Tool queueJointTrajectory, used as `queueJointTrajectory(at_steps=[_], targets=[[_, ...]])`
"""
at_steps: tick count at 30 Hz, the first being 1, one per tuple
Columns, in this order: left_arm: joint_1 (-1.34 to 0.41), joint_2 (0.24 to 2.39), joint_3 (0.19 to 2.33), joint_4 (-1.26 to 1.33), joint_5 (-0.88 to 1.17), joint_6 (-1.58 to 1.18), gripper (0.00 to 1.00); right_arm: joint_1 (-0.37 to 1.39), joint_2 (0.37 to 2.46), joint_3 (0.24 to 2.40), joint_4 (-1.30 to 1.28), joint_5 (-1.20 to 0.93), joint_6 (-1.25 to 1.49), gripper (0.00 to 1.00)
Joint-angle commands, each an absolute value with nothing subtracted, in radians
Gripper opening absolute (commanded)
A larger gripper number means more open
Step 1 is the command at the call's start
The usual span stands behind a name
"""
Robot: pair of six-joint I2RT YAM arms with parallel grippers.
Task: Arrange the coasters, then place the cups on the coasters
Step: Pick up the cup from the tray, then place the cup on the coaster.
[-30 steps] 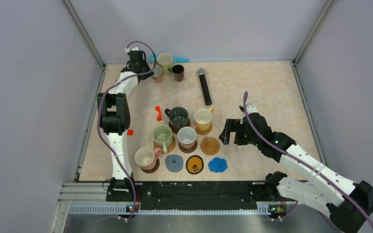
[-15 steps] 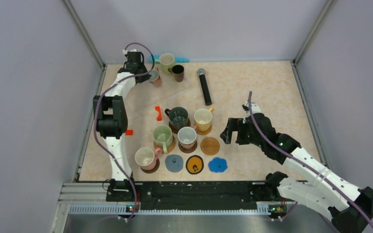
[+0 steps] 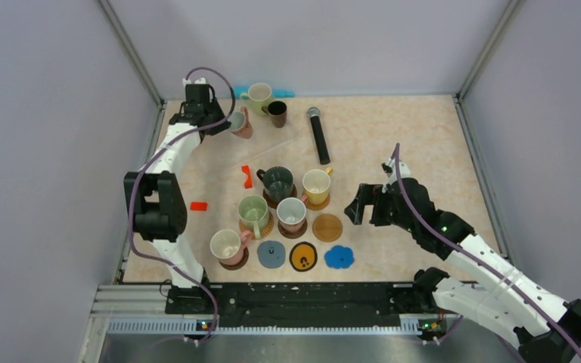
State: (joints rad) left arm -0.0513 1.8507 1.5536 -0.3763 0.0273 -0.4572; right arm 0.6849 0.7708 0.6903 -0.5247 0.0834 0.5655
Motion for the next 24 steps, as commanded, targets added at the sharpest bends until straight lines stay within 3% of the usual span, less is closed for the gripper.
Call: queueJointTrajectory(at_steps=[1,24], targets=[[-0.079,1.708,1.502,-0.353,0.133,-0.442,0.00,0.684,0.737,0.738,-0.518,0.083,0.572,0.98],[-0.504,1.318,1.306,-0.469,0.147,-0.397,0.00,0.683,0.617,0.691,-0.618,0.218,0.564,0.98]])
